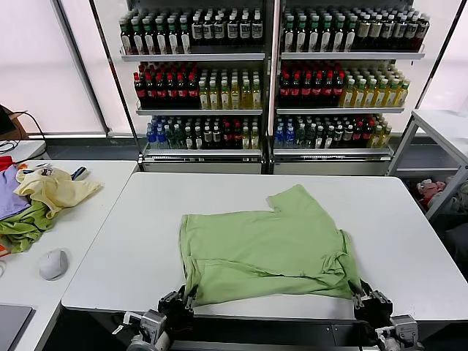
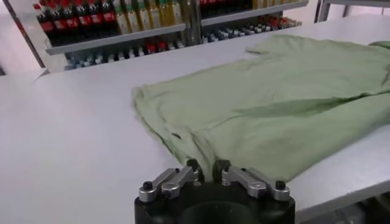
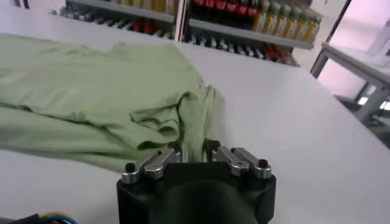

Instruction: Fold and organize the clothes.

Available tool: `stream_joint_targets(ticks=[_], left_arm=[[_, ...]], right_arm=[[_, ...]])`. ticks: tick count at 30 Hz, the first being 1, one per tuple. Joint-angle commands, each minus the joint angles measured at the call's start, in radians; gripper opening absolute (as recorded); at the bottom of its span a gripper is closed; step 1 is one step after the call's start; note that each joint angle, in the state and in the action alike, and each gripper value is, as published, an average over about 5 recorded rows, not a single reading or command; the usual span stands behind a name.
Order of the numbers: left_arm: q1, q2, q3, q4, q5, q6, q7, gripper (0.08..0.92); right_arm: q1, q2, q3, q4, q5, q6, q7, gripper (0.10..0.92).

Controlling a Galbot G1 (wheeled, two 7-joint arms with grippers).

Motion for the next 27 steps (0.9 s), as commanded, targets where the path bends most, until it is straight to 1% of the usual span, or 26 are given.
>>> stream_joint_targets(ticks=[1,5,9,11,15,18,24,27], left_arm=[[-0.066,0.027,-0.069,-0.006,-0.031,-0.007,-0.004,0.399],[-0.154,0.044,-0.093,0.03,-0.091,-0.021,-0.019,0.512],[-0.279,0.05,-0.075,0.098,-0.18,-0.03,-0.048,0.633],[-0.345,0.04,-0.051,0.143,-0.227,-0.029,-0.07,0.685],[-0.472,0.001,0.017,0.231,-0.29,-0.025,-0.121,0.79],[-0.559,-0.026,0.066,0.301,-0.3,-0.018,-0.139,0.818],[-0.701,-0.068,0.126,0.477,-0.358,-0.009,-0.155,0.823],[-0.753,-0.093,0.145,0.562,-0.384,-0.007,-0.16,0.823]], right_arm=[[0.04,-0.008,0.01,0.038,-0.006,0.067,0.005,0.583],[0.153,-0.044,-0.012,-0.007,0.032,0.048,0.021,0.705],[0.341,-0.068,-0.066,-0.09,0.113,-0.009,0.046,0.797],[0.452,-0.071,-0.11,-0.146,0.162,-0.048,0.063,0.815],[0.642,-0.069,-0.219,-0.287,0.217,-0.1,0.084,0.822],[0.773,-0.064,-0.302,-0.391,0.232,-0.115,0.091,0.823],[0.968,-0.039,-0.43,-0.574,0.249,-0.135,0.092,0.823],[1.043,-0.013,-0.472,-0.678,0.247,-0.14,0.089,0.823]])
